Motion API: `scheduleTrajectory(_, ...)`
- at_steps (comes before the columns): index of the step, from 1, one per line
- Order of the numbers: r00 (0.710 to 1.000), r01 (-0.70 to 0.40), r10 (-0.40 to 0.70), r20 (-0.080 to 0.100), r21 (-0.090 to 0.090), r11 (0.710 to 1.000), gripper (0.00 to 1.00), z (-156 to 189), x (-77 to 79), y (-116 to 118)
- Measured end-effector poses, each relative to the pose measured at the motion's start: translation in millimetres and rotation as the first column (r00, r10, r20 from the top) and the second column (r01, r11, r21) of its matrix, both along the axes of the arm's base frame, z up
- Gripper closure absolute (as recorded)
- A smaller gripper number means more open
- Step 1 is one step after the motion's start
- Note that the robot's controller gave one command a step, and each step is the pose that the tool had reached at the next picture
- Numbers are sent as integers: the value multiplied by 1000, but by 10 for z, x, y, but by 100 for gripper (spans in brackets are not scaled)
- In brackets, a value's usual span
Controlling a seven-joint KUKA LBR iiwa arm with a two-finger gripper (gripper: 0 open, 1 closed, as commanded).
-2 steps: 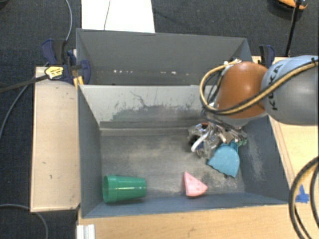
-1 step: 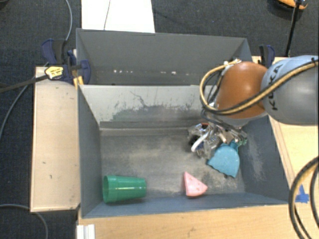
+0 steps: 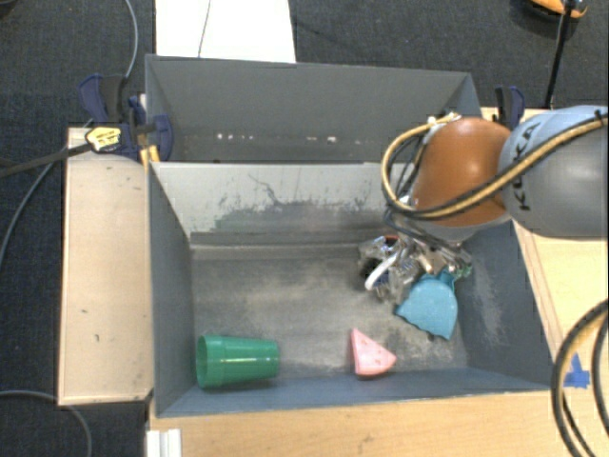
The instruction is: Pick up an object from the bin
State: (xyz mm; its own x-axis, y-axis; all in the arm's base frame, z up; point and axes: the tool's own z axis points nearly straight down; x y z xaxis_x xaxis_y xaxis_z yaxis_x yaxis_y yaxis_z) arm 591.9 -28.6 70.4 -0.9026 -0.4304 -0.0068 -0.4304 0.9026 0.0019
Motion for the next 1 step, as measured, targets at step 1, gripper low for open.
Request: scheduleTrajectory(1,1000,1,-1,-2,0,1000,100,54,-9,1)
